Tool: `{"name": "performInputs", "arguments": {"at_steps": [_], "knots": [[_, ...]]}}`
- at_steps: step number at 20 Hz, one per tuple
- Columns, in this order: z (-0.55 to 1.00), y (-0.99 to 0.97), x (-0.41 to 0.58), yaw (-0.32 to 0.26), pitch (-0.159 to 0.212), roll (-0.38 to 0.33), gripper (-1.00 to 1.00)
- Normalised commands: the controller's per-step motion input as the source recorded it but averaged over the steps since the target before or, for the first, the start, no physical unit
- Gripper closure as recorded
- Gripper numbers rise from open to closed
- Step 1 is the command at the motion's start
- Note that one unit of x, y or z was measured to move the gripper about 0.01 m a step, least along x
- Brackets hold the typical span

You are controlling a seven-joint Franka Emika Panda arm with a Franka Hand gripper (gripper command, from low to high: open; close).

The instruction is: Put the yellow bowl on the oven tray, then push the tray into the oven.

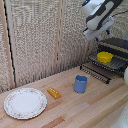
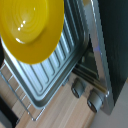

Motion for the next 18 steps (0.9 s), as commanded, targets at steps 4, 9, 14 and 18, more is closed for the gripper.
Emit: {"name": "performInputs", "arguments": {"at_steps": [4,9,14,18], "knots": [[-0.25,0.02,-0.015,0.185,0.138,-0.343,-1.0],[-0.02,0.19,-0.185,0.18,0.262,-0.248,-1.0],[-0.03,0.31,-0.094,0.187,0.288,-0.17,-1.0],[-0.32,0.32,0.009,0.175,0.194,-0.201,-1.0]]}}
